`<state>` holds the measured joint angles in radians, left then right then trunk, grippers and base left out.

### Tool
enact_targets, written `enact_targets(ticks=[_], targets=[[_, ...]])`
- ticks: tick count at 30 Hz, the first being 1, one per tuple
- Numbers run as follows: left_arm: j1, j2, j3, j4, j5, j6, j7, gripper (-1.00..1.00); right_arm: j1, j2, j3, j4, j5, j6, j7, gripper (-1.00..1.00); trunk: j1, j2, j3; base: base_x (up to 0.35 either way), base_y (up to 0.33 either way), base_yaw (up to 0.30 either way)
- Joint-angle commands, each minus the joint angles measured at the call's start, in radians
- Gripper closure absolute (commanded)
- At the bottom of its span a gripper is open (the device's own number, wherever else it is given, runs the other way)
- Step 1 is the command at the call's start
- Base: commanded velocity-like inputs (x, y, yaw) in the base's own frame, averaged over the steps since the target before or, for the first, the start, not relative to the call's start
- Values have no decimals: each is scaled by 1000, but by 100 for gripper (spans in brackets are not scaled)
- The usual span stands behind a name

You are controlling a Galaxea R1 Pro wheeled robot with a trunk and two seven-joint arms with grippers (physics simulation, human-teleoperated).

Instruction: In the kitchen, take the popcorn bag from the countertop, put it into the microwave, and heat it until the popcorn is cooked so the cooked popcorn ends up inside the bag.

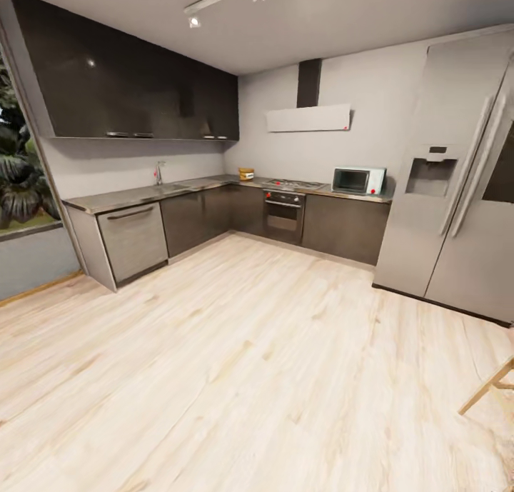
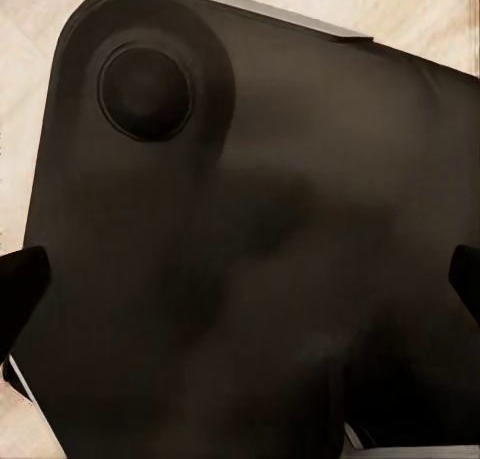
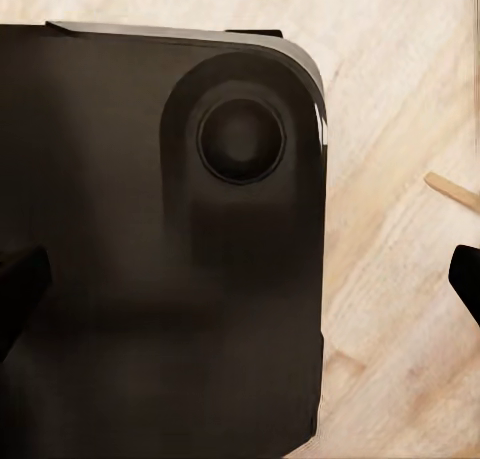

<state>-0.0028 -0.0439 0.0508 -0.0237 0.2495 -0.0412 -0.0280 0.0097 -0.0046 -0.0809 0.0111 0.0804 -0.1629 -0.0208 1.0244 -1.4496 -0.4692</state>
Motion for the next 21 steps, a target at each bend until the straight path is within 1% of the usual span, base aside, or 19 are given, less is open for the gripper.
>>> enact_targets(ticks=[1, 5, 8, 10, 14, 21], targets=[[0, 0, 5, 1, 3, -2, -3, -100, 0, 0, -8, 1, 9, -4, -2, -100, 1, 0, -1, 329, 0, -289], [0, 1, 3, 1, 2, 0, -4, -100, 0, 0, -8, 1, 10, -4, -2, -100, 1, 0, -1, 329, 0, -289], [0, 1, 3, 0, 0, 39, -4, -100, 0, 0, -8, 1, 10, -3, -2, -100, 1, 0, -1, 328, 0, -190], [0, 1, 3, 0, -2, 51, -4, -100, 0, 0, -8, 1, 10, -3, -2, -100, 1, 0, -1, 329, 0, -44], [0, 1, 3, -1, -3, 55, -4, -100, 0, 0, -7, 1, 14, -2, -1, -100, 1, 0, -1, 328, 0, -8], [0, 2, 3, -2, -4, 43, -4, -100, 0, 0, -5, 1, 18, -3, 0, -100, 1, 0, -1, 329, 0, 0]])
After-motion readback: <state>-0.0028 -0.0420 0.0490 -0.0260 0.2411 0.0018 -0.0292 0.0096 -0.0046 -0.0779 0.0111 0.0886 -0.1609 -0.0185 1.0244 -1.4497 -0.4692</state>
